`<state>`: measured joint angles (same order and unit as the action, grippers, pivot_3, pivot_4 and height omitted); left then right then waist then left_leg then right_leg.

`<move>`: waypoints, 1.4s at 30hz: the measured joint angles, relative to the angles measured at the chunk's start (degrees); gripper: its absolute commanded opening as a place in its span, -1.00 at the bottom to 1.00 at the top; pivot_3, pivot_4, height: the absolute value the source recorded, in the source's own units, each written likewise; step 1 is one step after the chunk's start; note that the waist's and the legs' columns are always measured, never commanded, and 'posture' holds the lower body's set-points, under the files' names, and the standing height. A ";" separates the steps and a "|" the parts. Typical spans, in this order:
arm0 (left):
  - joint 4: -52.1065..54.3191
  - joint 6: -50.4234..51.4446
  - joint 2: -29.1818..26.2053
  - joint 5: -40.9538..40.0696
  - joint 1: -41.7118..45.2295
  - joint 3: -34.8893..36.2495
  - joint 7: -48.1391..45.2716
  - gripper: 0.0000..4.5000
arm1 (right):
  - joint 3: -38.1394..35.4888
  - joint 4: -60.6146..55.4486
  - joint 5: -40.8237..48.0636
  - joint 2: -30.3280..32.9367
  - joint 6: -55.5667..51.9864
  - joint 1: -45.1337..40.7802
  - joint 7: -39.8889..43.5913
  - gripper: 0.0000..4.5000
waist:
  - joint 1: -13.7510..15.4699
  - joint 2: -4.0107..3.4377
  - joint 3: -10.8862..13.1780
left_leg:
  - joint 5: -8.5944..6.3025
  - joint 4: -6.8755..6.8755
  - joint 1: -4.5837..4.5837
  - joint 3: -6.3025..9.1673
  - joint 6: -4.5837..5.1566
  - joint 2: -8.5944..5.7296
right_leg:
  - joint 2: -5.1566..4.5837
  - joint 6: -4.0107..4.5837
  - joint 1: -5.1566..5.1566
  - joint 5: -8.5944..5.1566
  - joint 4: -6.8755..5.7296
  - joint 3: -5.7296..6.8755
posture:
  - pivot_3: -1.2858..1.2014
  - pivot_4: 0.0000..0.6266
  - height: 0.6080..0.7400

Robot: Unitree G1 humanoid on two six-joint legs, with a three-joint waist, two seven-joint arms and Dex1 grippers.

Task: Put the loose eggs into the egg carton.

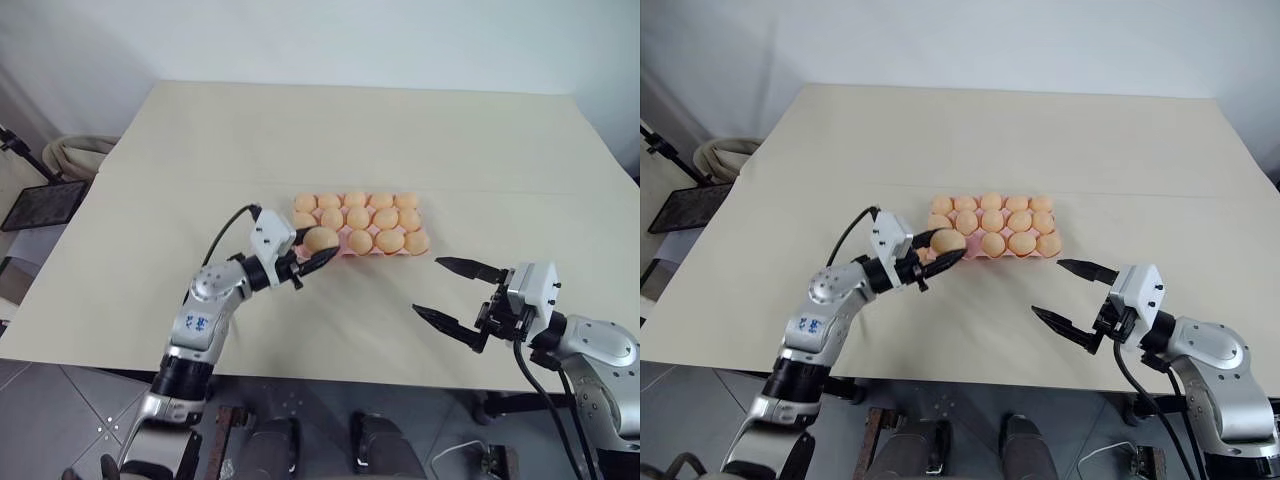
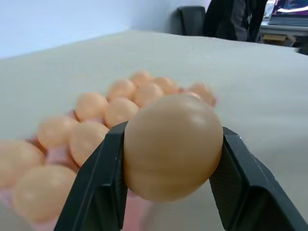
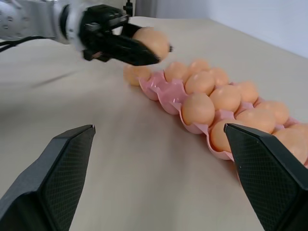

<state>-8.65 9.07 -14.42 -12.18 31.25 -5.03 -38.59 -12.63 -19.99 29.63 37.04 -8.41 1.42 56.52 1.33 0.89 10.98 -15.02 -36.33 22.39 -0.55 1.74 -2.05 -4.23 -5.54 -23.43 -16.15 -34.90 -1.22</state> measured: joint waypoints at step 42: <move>9.84 -5.00 -18.86 -8.59 -22.20 16.30 -9.39 1.00 | 2.86 5.88 -0.10 -1.58 3.28 -5.65 2.51 1.00 | -1.13 0.00 0.00 | -0.12 0.29 0.09 0.08 -0.24 0.15 | -0.25 0.19 -0.01 -0.10 0.25 0.56 | 0.03 -0.52 1.00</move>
<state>1.19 4.08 -33.28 -20.77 9.04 11.27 -47.98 -9.77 -14.11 29.53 35.47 -5.13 -4.24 59.04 0.20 0.89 10.97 -15.14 -36.05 22.48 -0.48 1.50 -1.90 -4.49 -5.35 -23.44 -16.25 -34.65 -0.66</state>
